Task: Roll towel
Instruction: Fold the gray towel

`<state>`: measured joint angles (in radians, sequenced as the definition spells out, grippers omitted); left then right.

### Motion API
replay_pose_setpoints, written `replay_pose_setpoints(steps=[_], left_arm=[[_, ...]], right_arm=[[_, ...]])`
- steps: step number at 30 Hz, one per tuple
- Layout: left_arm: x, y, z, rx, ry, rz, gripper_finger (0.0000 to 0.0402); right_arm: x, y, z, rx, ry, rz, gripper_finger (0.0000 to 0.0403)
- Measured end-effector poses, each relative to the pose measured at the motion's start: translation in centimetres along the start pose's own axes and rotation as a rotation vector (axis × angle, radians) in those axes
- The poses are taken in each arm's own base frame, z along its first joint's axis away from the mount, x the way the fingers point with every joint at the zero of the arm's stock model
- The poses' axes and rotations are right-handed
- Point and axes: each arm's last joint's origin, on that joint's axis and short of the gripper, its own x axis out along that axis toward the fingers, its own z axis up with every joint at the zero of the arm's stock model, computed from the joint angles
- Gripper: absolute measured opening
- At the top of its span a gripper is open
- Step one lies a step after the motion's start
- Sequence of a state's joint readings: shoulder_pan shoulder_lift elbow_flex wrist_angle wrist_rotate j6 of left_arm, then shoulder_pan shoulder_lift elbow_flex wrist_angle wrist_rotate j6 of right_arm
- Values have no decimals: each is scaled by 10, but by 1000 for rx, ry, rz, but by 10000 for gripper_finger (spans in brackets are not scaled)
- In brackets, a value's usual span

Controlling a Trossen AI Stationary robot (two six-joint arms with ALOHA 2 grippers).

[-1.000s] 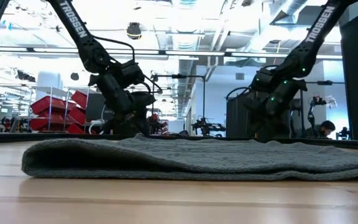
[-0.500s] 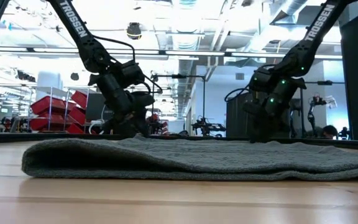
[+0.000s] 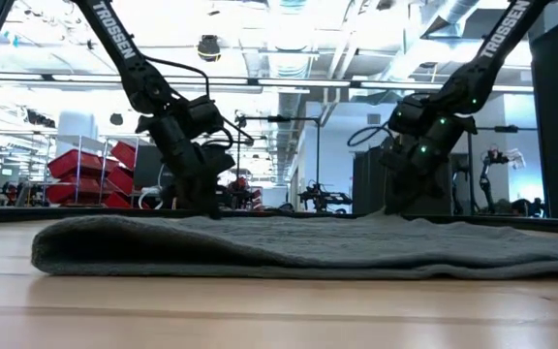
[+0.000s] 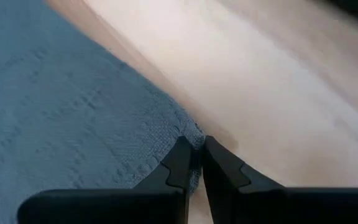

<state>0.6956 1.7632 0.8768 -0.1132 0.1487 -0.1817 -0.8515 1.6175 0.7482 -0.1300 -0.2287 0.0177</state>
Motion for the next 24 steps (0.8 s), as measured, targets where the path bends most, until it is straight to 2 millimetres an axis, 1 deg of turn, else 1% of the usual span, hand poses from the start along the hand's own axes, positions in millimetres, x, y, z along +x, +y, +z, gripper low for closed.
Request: replay_pose_setpoints(steps=[5,10,14,17,21,24], left_arm=[[-3,6,3,20,-18,22,3],[-4,9,4,47,-28,25,2],[-12,11,8,61,-56,30,2],[-26,12,14,74,-98,32,2],[-53,8,21,123,-165,33,2],[-75,9,21,149,-190,80,2]], right_arm=[[-4,6,3,-51,-28,6,20],[-4,10,6,-84,-60,12,20],[-4,11,9,-96,-87,13,20],[-5,11,10,-116,-100,12,20],[-5,11,14,-146,-134,9,20],[-6,11,19,-163,-193,8,20]])
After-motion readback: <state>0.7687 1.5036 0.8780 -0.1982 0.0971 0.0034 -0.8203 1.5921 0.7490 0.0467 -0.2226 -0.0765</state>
